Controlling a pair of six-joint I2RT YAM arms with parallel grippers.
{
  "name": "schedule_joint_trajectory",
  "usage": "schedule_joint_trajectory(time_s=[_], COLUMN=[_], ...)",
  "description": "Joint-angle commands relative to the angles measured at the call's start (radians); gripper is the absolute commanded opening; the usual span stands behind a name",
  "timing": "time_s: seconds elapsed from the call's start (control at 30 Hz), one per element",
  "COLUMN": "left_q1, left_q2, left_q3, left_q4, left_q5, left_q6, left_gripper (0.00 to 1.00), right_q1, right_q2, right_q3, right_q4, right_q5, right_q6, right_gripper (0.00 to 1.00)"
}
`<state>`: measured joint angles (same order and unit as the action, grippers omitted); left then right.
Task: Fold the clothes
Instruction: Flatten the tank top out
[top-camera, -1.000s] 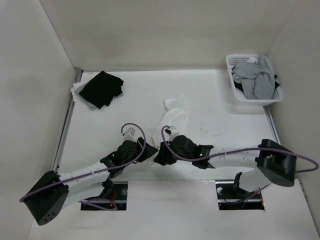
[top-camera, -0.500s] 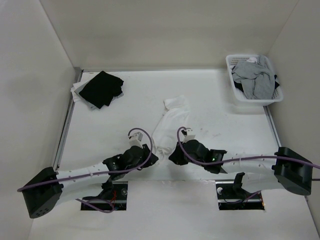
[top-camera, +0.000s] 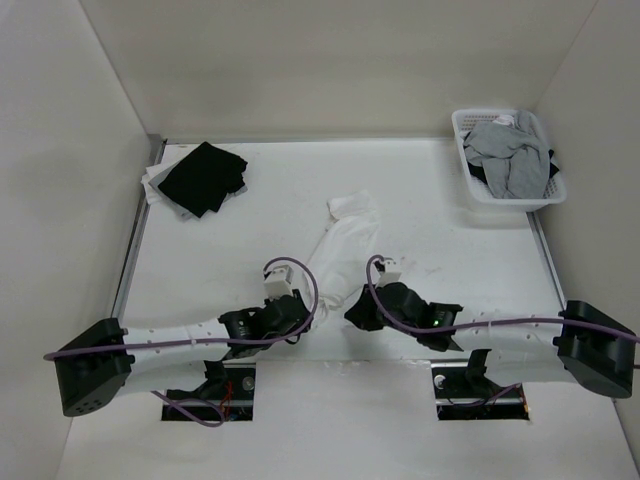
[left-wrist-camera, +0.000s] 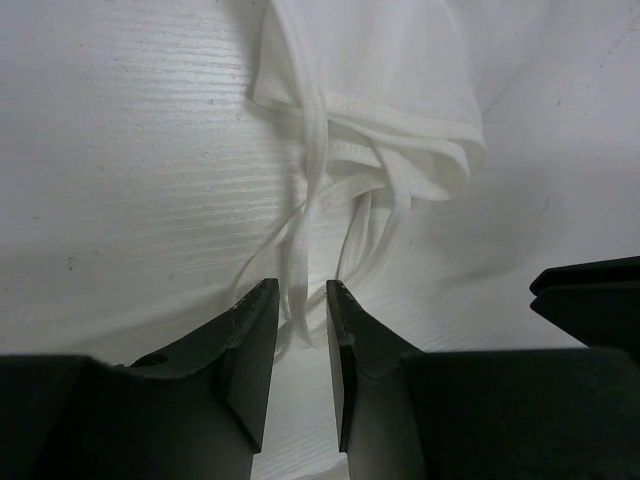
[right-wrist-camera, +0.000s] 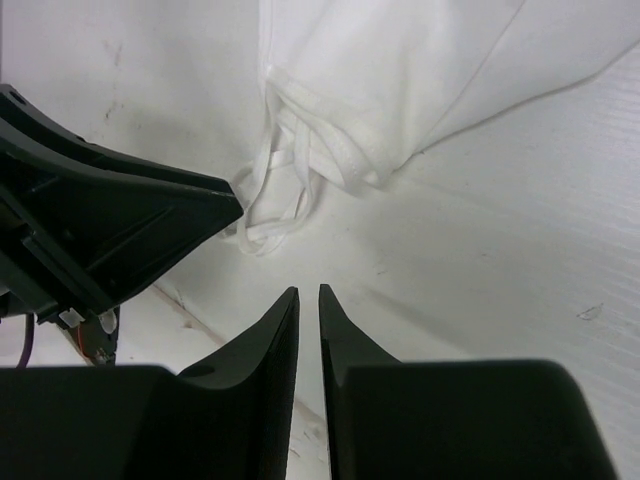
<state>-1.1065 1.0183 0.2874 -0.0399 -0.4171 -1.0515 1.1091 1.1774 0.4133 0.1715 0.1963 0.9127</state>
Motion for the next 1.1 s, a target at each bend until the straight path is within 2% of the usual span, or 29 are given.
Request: schedule_joint_trajectory(time_s=[0.0,0.23,0.33,0.47,0.6,0.7,0.83,1.07], left_q1=[-0.009,-0.052,-0.062,-0.056,-0.026,0.024,0.145,0.368], left_q2=[0.014,0.132,0.154,0.099,-0.013,-0.111,-0.197,-0.222], left_q3=[0.045,0.075,0.093,0.13,0.185,0.206,0.197,0.136], left_q4=[-0.022,0.0,-0.009,-0.037,-0.074,-0.064,-0.054,0.104], left_q5=[-0.063,-0.043,-0.038,-0.028,-0.02,-0.006,0.037,0.247], left_q6=[0.008,0.013,0.013,0.01,0.018,0.027,0.027,-0.004], left_gripper=[0.24,0.24,0.19,0.09,0.07,0.07,0.07,0.07], right_q1=[-0.013,-0.03,-0.041,-0.053,-0.053,-0.024,0.033,0.149], right_q2=[-0.027,-0.047,-0.051,-0.03,0.031,0.094,0.166,0.28], right_q3=[-0.014,-0.018,-0.018,-0.025,-0.007,0.027,0.077,0.193], right_q4=[0.048,0.059,0.065,0.077,0.077,0.077,0.077,0.079], right_q5=[0.025,0.025,0.025,0.035,0.048,0.057,0.09,0.236], right_q6=[0.006,-0.009,-0.017,-0.015,-0.006,0.0,0.032,0.126], right_gripper=[0.18,0.19,0.22,0.32,0.33,0.31,0.3,0.4])
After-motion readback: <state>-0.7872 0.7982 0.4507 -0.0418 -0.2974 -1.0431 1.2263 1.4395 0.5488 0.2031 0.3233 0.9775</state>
